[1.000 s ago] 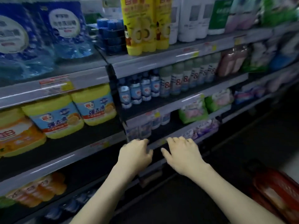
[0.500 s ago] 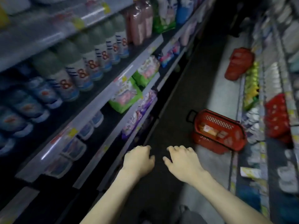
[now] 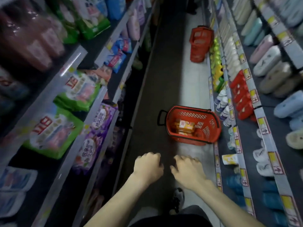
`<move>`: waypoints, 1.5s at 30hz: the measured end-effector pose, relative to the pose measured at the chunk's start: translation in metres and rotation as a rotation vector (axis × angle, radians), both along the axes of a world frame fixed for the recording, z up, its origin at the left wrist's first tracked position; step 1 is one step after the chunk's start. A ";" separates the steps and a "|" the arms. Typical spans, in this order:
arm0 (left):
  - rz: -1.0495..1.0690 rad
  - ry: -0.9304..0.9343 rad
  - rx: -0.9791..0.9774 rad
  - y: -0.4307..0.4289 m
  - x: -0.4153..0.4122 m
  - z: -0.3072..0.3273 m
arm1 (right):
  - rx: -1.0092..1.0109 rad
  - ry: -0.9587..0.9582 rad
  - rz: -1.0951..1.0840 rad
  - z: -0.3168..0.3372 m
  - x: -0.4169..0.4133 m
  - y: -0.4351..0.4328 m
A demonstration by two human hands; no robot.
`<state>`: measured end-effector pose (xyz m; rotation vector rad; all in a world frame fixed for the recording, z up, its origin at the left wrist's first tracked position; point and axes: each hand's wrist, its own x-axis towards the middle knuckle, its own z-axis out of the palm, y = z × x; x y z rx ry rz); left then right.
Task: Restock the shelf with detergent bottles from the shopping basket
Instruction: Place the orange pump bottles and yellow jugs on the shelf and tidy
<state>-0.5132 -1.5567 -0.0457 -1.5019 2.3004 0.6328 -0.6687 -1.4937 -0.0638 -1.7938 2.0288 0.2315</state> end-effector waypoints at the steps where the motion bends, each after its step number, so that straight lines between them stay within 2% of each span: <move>1: -0.010 -0.001 0.011 -0.009 -0.016 -0.004 | 0.007 -0.002 -0.008 -0.003 -0.015 -0.008; 11: -0.063 -0.011 0.137 -0.109 -0.119 -0.051 | 0.111 0.015 -0.050 -0.041 -0.104 -0.103; 21: -0.138 -0.009 0.219 -0.256 -0.172 -0.092 | 0.232 -0.009 -0.169 -0.076 -0.155 -0.232; 29: -0.270 -0.061 0.265 -0.320 -0.216 -0.117 | 0.265 -0.034 -0.259 -0.103 -0.195 -0.305; 36: -0.310 -0.173 0.362 -0.357 -0.273 -0.166 | 0.325 -0.130 -0.319 -0.167 -0.256 -0.337; 45: -0.291 -0.295 0.382 -0.395 -0.344 -0.271 | 0.484 -0.129 -0.133 -0.274 -0.315 -0.357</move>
